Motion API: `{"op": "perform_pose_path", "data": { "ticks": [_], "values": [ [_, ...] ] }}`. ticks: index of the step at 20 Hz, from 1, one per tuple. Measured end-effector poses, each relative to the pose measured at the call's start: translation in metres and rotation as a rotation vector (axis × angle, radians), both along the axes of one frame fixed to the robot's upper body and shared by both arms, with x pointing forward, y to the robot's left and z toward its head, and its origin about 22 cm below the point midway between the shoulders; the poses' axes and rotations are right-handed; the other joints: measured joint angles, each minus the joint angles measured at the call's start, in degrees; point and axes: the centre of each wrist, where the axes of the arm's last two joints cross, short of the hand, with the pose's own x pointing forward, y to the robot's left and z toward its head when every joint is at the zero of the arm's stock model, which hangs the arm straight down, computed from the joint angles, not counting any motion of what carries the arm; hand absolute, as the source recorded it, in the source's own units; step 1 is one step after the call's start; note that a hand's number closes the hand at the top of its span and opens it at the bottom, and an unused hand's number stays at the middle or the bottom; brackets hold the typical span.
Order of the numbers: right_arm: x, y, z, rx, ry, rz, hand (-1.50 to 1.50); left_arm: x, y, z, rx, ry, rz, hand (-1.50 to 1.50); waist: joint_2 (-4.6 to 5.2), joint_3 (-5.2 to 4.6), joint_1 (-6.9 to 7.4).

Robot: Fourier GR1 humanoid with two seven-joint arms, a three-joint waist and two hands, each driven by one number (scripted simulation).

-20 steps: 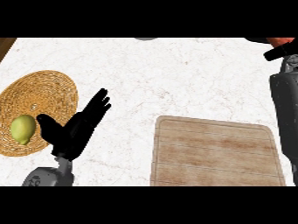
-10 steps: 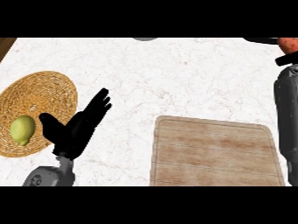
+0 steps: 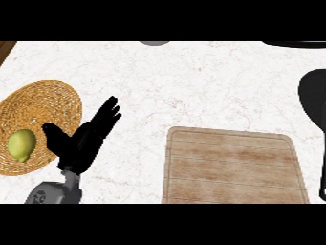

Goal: Pick the sweet potato from the cutting board and place it in the pan

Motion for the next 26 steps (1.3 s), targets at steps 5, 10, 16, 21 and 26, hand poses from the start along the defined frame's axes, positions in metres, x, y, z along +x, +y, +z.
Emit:
{"op": "perform_pose_path", "data": {
  "ticks": [5, 10, 16, 21, 26],
  "values": [
    [-0.018, -0.039, -0.02, -0.051, -0.042, -0.067, 1.5, 0.0, 0.004, -0.001, -0.002, 0.008, 0.013, 0.0, -0.2, 0.05, -0.64],
    [-0.035, -0.067, -0.044, -0.066, -0.071, -0.1, 1.5, -0.001, 0.003, -0.003, -0.006, 0.009, 0.015, 0.0, -0.39, 0.06, -0.95],
    [-0.055, -0.096, -0.07, 0.02, -0.111, -0.182, -1.5, -0.002, 0.007, -0.001, -0.003, 0.007, 0.024, 0.0, -0.58, 0.1, -1.13],
    [-0.064, -0.108, -0.092, 0.209, -0.128, -0.254, -1.5, -0.003, 0.005, -0.002, -0.008, 0.008, 0.025, 0.0, -0.65, 0.17, -1.24],
    [-0.063, -0.109, -0.097, 0.248, -0.238, -0.225, -1.5, -0.003, 0.004, -0.001, -0.007, 0.007, 0.024, 0.0, -0.73, 0.27, -1.29]
  ]
}}
